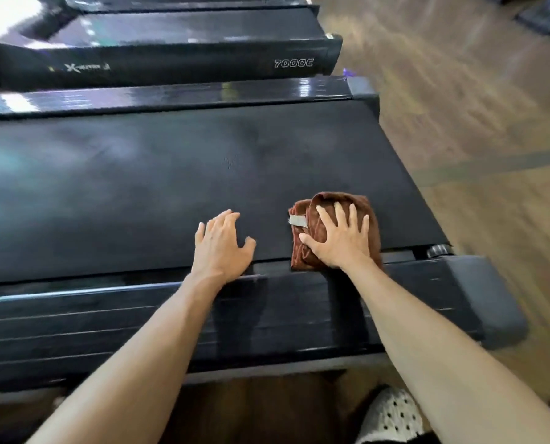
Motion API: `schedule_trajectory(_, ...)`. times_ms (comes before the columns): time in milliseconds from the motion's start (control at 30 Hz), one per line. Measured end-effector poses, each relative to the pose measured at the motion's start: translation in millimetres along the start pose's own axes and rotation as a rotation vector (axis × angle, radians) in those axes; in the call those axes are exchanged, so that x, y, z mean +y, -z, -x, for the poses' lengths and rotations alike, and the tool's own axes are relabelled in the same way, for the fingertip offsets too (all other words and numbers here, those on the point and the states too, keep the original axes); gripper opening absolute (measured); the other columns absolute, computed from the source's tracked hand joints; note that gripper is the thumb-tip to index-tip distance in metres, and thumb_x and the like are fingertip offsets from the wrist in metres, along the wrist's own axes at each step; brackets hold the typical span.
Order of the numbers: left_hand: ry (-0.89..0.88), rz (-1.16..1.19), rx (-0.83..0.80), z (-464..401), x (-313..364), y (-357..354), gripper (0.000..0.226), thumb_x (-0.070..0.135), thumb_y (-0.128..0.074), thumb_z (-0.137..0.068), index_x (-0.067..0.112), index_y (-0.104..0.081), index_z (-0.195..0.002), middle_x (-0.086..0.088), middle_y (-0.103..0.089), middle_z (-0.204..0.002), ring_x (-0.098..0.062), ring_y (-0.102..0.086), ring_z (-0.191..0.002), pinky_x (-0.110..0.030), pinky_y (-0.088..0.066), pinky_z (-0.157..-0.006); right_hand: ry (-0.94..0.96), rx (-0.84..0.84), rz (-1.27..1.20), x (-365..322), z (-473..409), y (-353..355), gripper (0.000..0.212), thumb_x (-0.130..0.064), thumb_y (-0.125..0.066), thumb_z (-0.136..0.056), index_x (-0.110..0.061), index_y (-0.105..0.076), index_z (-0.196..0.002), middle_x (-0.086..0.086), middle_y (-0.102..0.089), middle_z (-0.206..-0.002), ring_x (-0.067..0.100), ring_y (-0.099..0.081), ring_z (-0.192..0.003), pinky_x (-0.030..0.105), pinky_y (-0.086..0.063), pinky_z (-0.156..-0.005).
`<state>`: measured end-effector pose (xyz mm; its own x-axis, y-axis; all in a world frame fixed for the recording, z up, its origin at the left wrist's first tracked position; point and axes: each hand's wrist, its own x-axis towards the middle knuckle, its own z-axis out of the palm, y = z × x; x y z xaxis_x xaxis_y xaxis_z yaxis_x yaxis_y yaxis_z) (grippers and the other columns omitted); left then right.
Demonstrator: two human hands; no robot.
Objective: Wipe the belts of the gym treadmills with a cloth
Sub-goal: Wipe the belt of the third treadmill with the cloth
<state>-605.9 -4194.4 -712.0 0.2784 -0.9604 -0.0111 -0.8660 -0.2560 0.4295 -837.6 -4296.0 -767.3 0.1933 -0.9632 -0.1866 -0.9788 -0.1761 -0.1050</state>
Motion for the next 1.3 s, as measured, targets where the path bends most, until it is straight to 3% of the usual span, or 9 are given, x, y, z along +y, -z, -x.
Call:
schedule_trajectory(167, -0.064, -0.014, 0.018, -6.5, 15.5, 3.5, 0.063, 0.036, -0.056, -0.099, 0.016, -0.037, -0.156, -0.001, -0.033, -0.164, -0.019, -0.026, -0.152, -0.042, -0.006, -0.127, -0.027, -0.002, -0.022, -6.3, -6.8, 14.1, 0.093, -0.085, -0.031, -0.091, -0.037, -0.004, -0.166, 0.008, 0.006, -0.175, 0.038, 0.016, -0.158, 0.063, 0.011, -0.124)
schedule_trajectory(500, -0.023, -0.088, -0.054, -11.5, -31.1, -31.2, 0.063, 0.033, -0.058, -0.098, 0.013, -0.039, -0.154, -0.003, -0.033, -0.164, -0.022, -0.027, -0.152, -0.043, -0.01, -0.126, -0.05, 0.091, 0.03, -6.2, -13.9, -9.1, 0.092, -0.086, -0.03, -0.089, -0.038, -0.011, -0.165, 0.008, -0.002, -0.174, 0.038, 0.007, -0.159, 0.063, 0.004, -0.125)
schedule_trajectory(700, -0.038, -0.156, -0.019, -64.4, -46.3, -38.0, 0.062, 0.023, -0.049, -0.102, 0.005, -0.03, -0.158, -0.014, -0.019, -0.169, -0.027, -0.014, -0.157, -0.045, -0.009, -0.128, -0.058, 0.131, 0.021, -3.6, -28.7, -12.3, 0.093, -0.086, -0.032, -0.088, -0.038, -0.013, -0.165, 0.008, -0.004, -0.174, 0.038, 0.004, -0.159, 0.062, 0.003, -0.126)
schedule_trajectory(867, -0.084, -0.187, 0.053, -97.1, -65.3, -48.2, 0.061, 0.026, -0.041, -0.104, 0.012, -0.026, -0.161, -0.008, -0.016, -0.171, -0.024, -0.012, -0.158, -0.048, -0.006, -0.128, -0.05, 0.144, 0.042, -2.5, -67.3, -8.3, 0.093, -0.086, -0.033, -0.087, -0.038, -0.016, -0.164, 0.009, -0.006, -0.174, 0.038, 0.001, -0.159, 0.061, 0.003, -0.126)
schedule_trajectory(1033, -0.058, -0.121, 0.117, -100.2, -77.8, -59.1, 0.058, 0.027, -0.041, -0.103, 0.02, -0.031, -0.159, 0.001, -0.021, -0.17, -0.016, -0.014, -0.157, -0.04, -0.005, -0.128, -0.078, 0.117, 0.063, -29.1, -120.7, -3.8, 0.094, -0.087, -0.03, -0.087, -0.039, -0.012, -0.165, 0.009, -0.004, -0.174, 0.04, 0.003, -0.159, 0.064, 0.004, -0.125)
schedule_trajectory(1167, -0.043, -0.082, 0.149, -103.6, -78.7, -60.2, 0.056, 0.018, -0.04, -0.102, 0.02, -0.036, -0.157, 0.002, -0.025, -0.168, -0.014, -0.018, -0.156, -0.037, -0.006, -0.127, 0.021, 0.1, 0.061, -75.1, -133.2, -3.5, 0.096, -0.087, -0.031, -0.086, -0.037, -0.01, -0.165, 0.011, -0.002, -0.174, 0.043, 0.005, -0.158, 0.066, 0.003, -0.124)
schedule_trajectory(1300, -0.034, -0.06, 0.167, -105.0, -80.2, -59.2, 0.058, 0.01, -0.039, -0.099, 0.019, -0.039, -0.156, 0.002, -0.027, -0.168, -0.014, -0.019, -0.155, -0.035, -0.007, -0.127, 0.193, 0.089, 0.055, -108.2, -82.0, -17.0, 0.103, -0.094, -0.027, -0.08, -0.04, -0.009, -0.165, 0.01, -0.001, -0.174, 0.042, 0.007, -0.158, 0.065, 0.006, -0.124)
